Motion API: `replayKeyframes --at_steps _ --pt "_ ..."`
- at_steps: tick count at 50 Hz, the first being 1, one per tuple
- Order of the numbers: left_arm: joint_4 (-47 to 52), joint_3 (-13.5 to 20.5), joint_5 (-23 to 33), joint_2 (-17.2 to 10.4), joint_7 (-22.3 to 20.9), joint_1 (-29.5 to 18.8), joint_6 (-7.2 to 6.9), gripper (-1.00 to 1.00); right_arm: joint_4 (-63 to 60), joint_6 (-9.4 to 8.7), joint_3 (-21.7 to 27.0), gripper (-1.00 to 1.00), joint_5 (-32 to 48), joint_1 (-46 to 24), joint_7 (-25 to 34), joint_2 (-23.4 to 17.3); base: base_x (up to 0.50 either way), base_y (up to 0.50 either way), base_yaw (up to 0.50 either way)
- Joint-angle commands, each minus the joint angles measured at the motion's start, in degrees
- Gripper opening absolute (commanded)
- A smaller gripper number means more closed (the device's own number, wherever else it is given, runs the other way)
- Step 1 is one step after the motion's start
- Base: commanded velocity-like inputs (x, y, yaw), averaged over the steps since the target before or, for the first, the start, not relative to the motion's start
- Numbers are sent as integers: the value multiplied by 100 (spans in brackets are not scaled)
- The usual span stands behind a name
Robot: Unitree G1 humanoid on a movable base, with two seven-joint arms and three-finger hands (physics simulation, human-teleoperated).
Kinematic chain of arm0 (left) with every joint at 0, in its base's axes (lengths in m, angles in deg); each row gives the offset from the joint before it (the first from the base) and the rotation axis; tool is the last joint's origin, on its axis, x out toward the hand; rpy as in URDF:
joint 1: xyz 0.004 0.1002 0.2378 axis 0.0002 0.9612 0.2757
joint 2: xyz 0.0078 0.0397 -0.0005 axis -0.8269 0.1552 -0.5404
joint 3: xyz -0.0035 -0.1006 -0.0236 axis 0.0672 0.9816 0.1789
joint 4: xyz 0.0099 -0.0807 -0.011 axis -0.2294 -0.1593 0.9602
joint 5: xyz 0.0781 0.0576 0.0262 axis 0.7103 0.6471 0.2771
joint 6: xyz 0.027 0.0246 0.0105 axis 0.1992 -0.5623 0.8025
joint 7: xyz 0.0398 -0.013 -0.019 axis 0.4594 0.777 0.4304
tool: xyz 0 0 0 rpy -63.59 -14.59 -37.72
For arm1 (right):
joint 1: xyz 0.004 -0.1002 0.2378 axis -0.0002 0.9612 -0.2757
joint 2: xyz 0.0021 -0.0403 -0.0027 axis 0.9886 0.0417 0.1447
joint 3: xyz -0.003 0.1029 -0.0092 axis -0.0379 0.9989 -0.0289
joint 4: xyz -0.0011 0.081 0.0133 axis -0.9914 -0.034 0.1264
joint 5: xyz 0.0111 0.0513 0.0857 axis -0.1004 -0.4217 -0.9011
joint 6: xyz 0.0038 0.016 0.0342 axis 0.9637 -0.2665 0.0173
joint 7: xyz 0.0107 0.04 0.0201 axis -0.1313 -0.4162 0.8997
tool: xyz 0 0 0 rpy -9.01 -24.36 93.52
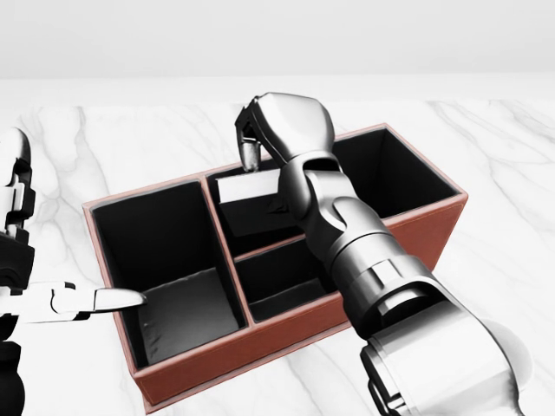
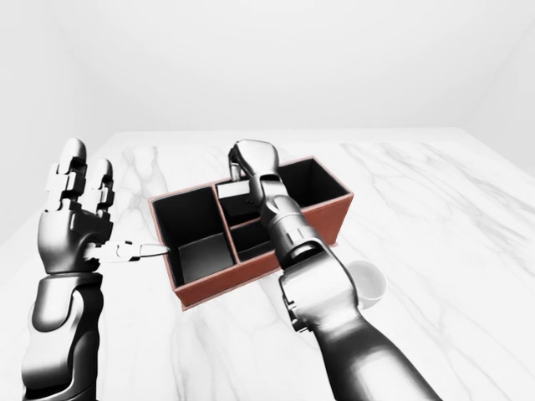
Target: Pick up the book and place it in the front compartment of the caddy.
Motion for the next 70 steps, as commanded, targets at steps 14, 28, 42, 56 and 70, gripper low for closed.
replayKeyframes --at_steps 14,28,42,56,70 --pt "13 0 -7 4 -5 7 0 100 -79 0 140 -100 1 -79 -258 33 0 0 0" --pt "39 -9 4 10 -10 15 0 99 -82 0 111 -100 71 -28 -344 49 0 0 0" --pt "28 -19 4 13 -8 13 0 100 -67 0 88 -100 179 -5 -582 61 0 0 0" --pt "30 -5 -12 14 -18 9 0 100 -30 0 57 -100 285 71 -771 153 0 0 0" --pt "68 -6 -31 10 -12 23 0 100 27 0 27 -100 438 188 -905 264 0 0 0"
